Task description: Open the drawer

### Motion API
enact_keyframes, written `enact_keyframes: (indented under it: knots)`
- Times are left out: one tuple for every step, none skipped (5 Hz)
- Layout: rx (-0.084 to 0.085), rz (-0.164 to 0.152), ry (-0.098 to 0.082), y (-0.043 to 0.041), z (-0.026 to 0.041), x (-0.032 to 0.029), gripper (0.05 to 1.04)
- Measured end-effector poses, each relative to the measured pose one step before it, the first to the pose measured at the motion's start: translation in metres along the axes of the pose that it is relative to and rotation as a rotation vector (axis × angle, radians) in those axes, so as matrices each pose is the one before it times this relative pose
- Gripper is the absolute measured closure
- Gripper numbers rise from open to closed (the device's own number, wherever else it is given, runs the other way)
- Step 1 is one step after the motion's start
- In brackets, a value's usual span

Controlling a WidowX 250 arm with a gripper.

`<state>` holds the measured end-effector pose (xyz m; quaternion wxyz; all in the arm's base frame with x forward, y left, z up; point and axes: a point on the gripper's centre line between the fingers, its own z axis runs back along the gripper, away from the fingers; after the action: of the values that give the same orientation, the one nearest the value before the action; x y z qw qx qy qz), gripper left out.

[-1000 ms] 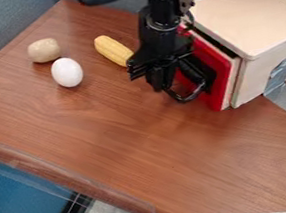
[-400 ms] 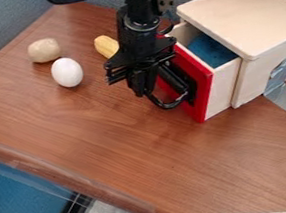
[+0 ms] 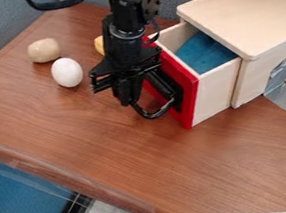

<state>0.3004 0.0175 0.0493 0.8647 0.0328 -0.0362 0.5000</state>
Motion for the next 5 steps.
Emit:
enact_keyframes:
  knots:
    - [0.0085,-0.0056,-0.0042,0.00663,0.00101,0.00130,0.981]
    - [0.0039,-0.0028,0.0007,0.00532,0.00055,-0.00033,0.981]
    - [0.0021,-0.0057,0.0007,0.00329,0.00180,0.00034,0.948]
    - [0.0101,-0.0074,-0.0018,0.00222,0.00036,0.00098,0.742]
    - [-0.0079,-0.0052,-0.0081,-0.00042,0.00311,0.00063,0.442]
